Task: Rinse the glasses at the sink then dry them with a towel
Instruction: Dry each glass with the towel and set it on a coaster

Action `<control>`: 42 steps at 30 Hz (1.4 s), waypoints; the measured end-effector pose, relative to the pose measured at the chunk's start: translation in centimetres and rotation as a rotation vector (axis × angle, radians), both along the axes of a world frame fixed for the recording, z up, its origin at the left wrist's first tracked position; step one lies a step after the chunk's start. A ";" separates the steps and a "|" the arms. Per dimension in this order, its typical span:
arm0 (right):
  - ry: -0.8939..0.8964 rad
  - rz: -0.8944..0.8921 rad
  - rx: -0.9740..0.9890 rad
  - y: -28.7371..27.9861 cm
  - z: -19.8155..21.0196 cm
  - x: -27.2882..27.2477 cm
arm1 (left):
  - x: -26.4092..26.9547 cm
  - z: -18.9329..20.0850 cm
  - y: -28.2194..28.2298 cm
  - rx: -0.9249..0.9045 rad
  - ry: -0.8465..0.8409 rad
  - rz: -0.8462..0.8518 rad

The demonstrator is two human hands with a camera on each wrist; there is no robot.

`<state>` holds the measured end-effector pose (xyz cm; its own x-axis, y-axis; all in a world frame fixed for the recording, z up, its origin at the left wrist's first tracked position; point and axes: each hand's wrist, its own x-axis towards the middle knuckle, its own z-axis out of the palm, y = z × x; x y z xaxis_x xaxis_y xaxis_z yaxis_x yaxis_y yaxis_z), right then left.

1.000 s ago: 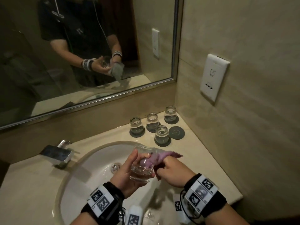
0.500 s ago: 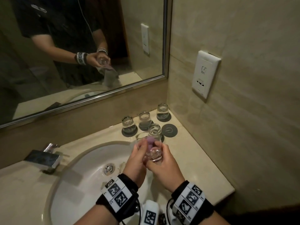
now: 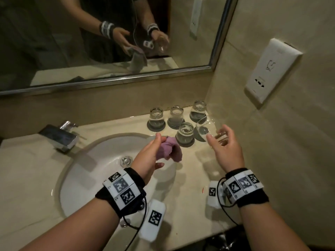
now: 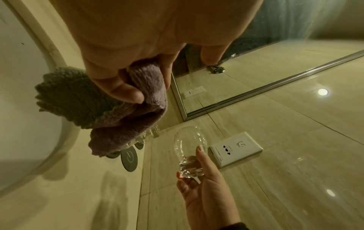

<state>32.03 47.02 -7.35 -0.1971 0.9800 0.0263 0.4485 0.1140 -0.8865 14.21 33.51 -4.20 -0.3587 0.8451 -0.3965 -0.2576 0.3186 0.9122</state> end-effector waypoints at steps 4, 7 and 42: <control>-0.048 -0.012 0.043 2.0 1.3 -0.7 | -0.7 0.0 -0.4 0.027 -0.029 0.022; -0.159 -0.001 0.103 4.0 1.0 -1.6 | -1.3 -0.3 -0.7 0.046 -0.048 0.024; -0.832 0.248 0.057 15.1 -6.1 -7.8 | -5.8 -4.9 -3.1 -0.002 -0.199 0.251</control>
